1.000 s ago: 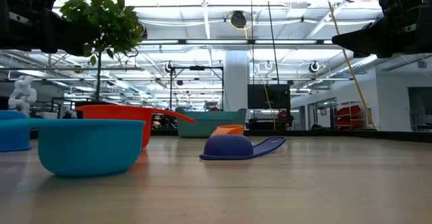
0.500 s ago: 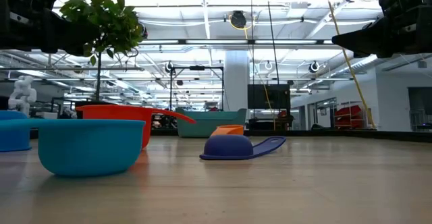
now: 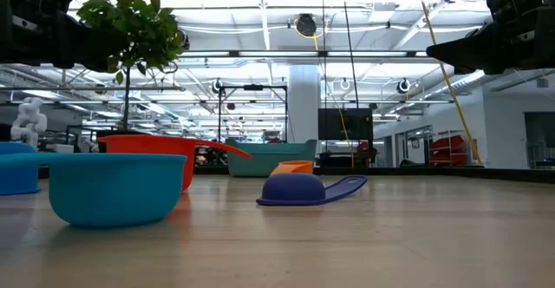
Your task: Nest measuring cups in basket
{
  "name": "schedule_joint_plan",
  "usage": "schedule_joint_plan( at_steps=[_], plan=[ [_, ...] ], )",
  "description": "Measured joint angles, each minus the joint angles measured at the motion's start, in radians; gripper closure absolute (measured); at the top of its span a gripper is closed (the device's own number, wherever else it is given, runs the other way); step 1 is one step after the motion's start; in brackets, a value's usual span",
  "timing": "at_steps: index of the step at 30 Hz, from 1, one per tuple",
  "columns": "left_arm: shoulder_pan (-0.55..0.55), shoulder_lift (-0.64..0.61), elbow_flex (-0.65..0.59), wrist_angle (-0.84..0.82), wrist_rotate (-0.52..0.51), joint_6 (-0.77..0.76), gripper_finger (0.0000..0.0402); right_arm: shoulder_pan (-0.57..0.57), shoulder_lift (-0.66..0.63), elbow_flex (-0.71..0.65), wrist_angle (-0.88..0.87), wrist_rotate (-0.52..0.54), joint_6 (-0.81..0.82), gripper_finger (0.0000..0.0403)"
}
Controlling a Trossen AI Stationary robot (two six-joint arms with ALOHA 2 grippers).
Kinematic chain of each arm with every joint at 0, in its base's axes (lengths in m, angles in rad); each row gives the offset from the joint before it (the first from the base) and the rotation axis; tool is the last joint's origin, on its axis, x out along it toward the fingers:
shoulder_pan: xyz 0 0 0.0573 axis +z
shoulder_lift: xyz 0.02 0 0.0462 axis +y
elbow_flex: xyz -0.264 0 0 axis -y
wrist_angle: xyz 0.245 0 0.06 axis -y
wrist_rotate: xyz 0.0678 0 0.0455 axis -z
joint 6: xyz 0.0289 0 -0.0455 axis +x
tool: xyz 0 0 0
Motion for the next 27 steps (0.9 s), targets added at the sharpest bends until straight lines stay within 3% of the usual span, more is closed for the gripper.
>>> schedule_joint_plan(
  at_steps=[27],
  plan=[
    [0.0,0.0,0.0,0.003,0.003,-0.022,0.0396,0.0,0.0,0.0,0.0,0.0,0.0,0.0403]
  ],
)
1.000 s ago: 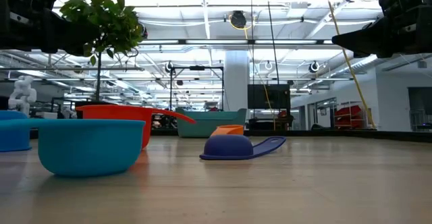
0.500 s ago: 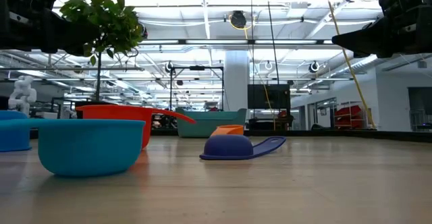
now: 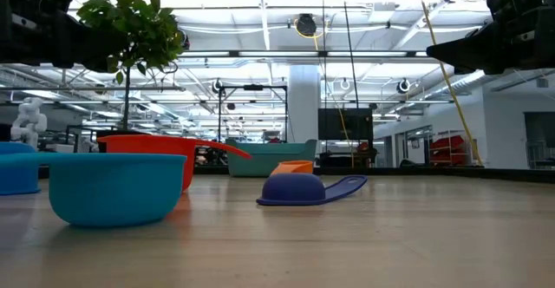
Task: Nest measuring cups in basket
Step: Put the red measuring cup into the blue bin
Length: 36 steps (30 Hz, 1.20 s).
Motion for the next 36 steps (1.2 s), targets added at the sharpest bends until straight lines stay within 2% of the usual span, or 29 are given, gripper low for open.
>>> schedule_joint_plan(
  at_steps=[6,12,14,17,20,23,31,36],
  plan=[
    [0.0,0.0,0.0,0.0,0.0,-0.009,0.0396,0.0,0.0,0.0,0.0,0.0,0.0,0.0403],
    [-0.005,0.004,0.002,0.086,0.011,-0.124,0.0396,0.0,0.0,0.0,0.012,0.0,0.005,0.0403],
    [-0.018,0.017,0.019,0.072,0.011,-0.131,0.0396,0.0,0.0,0.0,0.052,-0.001,0.072,0.0403],
    [-0.04,0.067,0.066,0.043,0.011,-0.136,0.0396,0.0,0.0,0.0,0.113,0.0,0.281,0.0403],
    [-0.064,0.155,0.145,-0.031,-0.026,-0.13,0.0396,0.0,0.0,0.0,0.157,0.0,0.466,0.0403],
    [-0.088,0.275,0.248,-0.102,-0.088,-0.122,0.0396,0.0,0.0,0.0,0.164,0.0,0.579,0.0403],
    [-0.212,0.642,0.517,-0.243,-0.097,-0.001,0.0396,0.0,0.0,0.0,0.157,0.001,0.552,0.0403],
    [-0.335,0.826,0.604,-0.296,-0.16,0.051,0.0387,0.0,0.0,0.0,0.116,0.002,0.557,0.0403]
  ],
)
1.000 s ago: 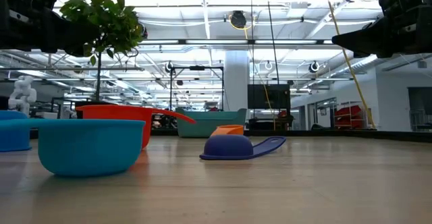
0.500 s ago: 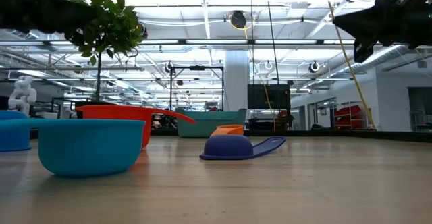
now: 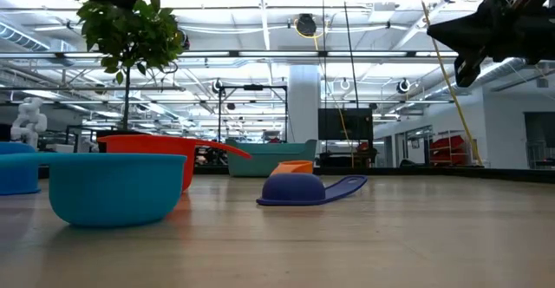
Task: Nest measuring cups in basket
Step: Put the red measuring cup into the blue bin
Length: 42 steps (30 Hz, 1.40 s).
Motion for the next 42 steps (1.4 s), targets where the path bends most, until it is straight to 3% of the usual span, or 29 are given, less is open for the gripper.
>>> schedule_joint_plan(
  at_steps=[9,20,42],
  plan=[
    [-0.164,0.26,0.01,-0.03,-0.171,-0.058,0.0302,0.0,0.0,0.0,-0.02,0.005,0.0,0.0403],
    [-0.186,0.449,0.01,-0.019,-0.195,-0.142,0.0227,0.0,0.0,0.0,-0.02,0.004,0.001,0.0403],
    [-0.087,0.553,0.01,0.039,-0.059,-0.169,0.0213,0.0,0.0,0.0,-0.028,0.051,-0.002,0.0403]
  ],
)
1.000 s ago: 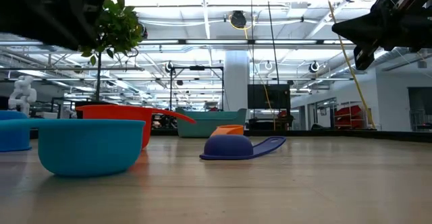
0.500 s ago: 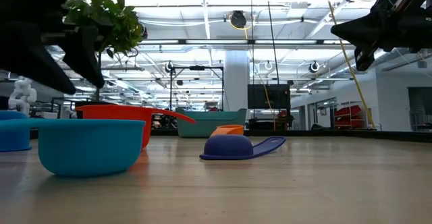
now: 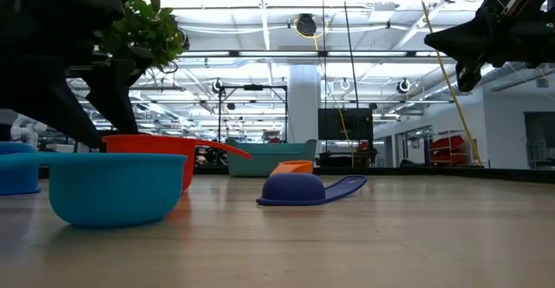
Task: Nest measuring cups in basket
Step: Put the red measuring cup into the blue bin
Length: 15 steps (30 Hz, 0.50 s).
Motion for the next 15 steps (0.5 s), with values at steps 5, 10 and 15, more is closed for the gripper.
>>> schedule_joint_plan(
  at_steps=[5,10,15],
  plan=[
    [0.02,0.0,0.0,-0.009,0.002,0.048,0.0213,0.0,0.0,0.0,0.0,0.0,0.001,0.0403],
    [0.044,0.0,-0.006,-0.011,0.035,0.088,0.0229,0.0,0.0,0.0,0.0,0.0,0.001,0.0403],
    [0.063,0.0,-0.029,-0.014,0.082,0.092,0.0282,0.0,0.0,0.0,0.001,0.0,0.002,0.0403]
  ],
)
